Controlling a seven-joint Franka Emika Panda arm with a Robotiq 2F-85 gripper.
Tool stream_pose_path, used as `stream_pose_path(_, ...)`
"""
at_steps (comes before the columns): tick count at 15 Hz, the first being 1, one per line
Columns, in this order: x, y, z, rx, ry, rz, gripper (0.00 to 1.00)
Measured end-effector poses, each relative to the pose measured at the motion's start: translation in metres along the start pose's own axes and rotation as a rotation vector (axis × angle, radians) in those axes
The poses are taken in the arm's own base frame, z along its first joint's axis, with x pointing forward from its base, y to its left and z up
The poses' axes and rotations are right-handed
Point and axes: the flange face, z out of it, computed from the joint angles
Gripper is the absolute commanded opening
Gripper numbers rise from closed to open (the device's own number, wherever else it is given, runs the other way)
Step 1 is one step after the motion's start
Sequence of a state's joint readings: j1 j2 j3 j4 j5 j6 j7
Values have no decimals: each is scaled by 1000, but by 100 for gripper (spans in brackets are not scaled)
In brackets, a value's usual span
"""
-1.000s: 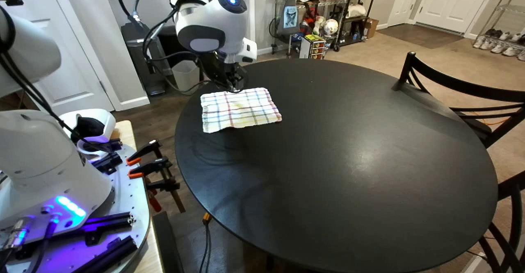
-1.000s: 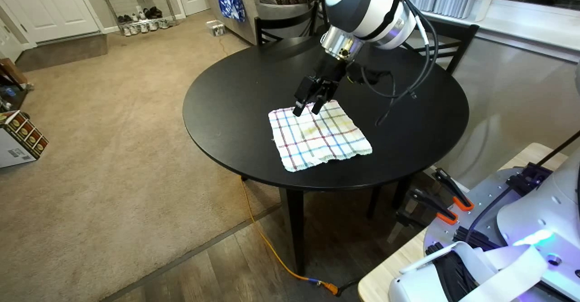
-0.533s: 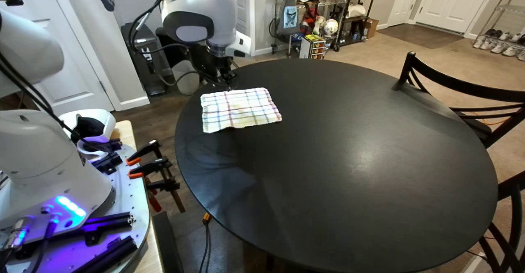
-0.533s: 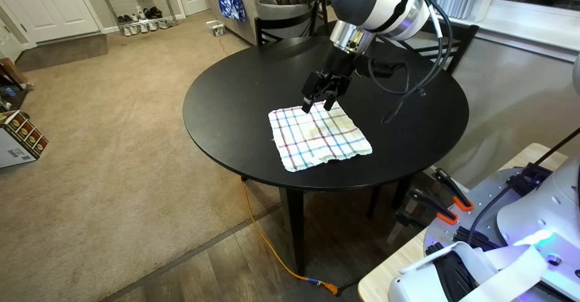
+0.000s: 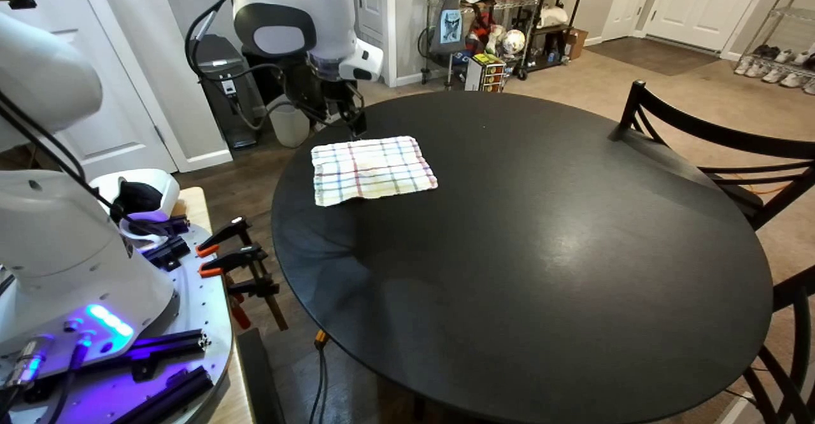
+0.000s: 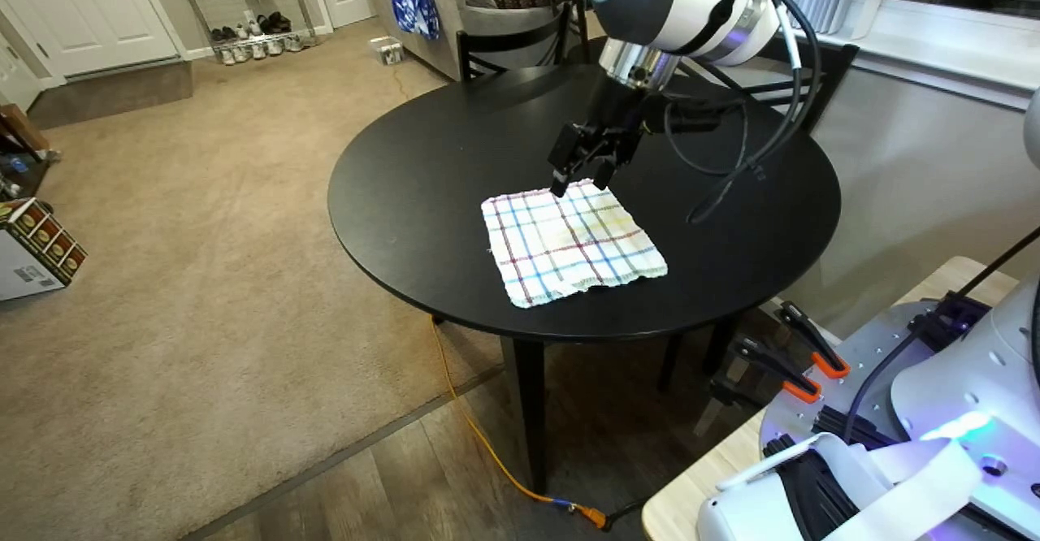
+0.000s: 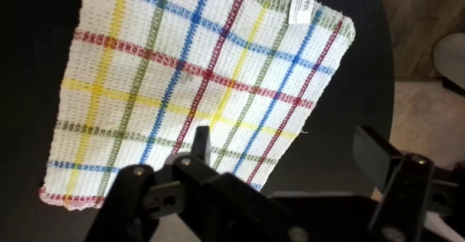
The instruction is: Unfold the towel fully
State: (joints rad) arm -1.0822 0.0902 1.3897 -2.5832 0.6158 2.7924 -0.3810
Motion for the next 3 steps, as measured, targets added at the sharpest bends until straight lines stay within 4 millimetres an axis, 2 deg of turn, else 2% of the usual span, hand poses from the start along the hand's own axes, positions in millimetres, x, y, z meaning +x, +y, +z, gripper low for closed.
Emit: stream_pose_path(3,0,0,-1,-6,2,-1,100)
